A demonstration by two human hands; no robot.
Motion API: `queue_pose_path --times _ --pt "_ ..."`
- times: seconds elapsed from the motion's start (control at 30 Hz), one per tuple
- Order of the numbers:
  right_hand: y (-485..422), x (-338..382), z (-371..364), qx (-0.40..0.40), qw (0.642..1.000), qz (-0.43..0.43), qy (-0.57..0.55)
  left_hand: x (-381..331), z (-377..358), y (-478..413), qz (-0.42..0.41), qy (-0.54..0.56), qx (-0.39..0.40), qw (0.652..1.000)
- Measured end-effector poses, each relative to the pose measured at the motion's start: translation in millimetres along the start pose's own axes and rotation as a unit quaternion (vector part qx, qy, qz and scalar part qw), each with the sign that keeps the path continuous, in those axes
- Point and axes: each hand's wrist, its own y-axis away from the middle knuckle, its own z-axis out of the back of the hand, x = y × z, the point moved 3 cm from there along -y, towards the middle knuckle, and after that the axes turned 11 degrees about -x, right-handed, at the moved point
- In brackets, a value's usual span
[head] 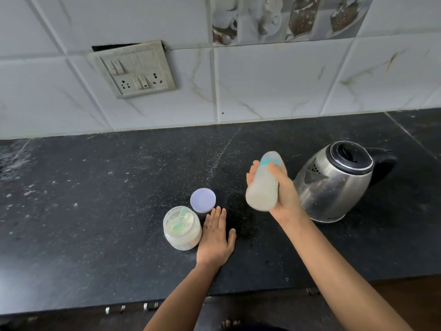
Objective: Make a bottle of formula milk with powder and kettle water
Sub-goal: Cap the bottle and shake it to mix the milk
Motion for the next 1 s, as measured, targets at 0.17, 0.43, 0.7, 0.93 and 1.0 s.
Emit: queue_pose_path --times 0.17,0.43,0.7,0.93,1.0 --pt "6.9 -3.1 -3.3 0.061 0.993 -0.027 0.101 -0.3 1.3 0.5 0.000 -0.002 0.002 1.000" --pt "4.8 -4.5 -1.0 0.049 0.995 -0.039 0.078 -0.3 1.8 0.0 0.003 0.001 0.003 1.000" --pt "5.9 -5.6 -5.1 0.083 0.992 -0.029 0.092 -1.1 2.9 -0.3 0.001 -0.001 0.007 1.000" --pt "0.0 -9.1 3.7 0.018 0.995 -0.074 0.057 -2.0 4.0 0.1 0.000 -0.004 0.007 1.000" --pt "-3.2 -6.8 4.7 0.008 0.998 -0.060 0.033 -1.1 3.1 -0.5 -0.001 -0.003 0.005 1.000"
